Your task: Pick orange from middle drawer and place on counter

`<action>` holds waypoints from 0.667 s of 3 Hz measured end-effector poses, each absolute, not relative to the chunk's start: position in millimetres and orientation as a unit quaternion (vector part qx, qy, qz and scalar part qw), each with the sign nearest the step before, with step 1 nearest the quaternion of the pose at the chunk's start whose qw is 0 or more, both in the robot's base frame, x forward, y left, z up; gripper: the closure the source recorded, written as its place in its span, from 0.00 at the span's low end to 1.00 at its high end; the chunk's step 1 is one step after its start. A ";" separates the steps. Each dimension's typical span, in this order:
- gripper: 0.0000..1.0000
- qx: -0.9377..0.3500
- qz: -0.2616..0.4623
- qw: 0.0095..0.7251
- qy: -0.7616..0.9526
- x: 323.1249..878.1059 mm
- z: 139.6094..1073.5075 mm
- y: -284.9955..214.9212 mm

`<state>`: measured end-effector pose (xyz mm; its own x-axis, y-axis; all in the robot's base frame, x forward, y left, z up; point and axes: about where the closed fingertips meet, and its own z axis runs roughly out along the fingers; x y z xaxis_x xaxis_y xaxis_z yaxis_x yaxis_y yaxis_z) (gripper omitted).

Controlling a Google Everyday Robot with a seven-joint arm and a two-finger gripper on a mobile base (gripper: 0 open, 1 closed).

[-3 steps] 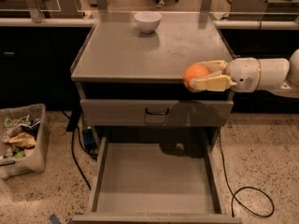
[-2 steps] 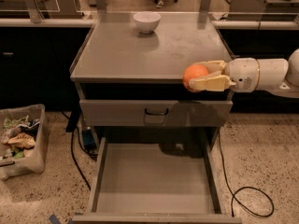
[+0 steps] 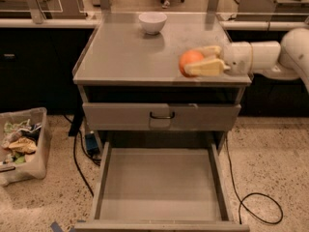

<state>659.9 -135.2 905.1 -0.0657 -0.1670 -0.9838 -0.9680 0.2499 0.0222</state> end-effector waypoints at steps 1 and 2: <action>1.00 -0.471 0.424 0.462 0.620 707.6 887.7 -95.7; 1.00 -0.491 0.433 0.464 0.597 749.3 892.1 -35.6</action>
Offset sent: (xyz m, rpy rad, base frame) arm 0.1840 0.1280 0.0618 0.0348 -0.1335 0.0939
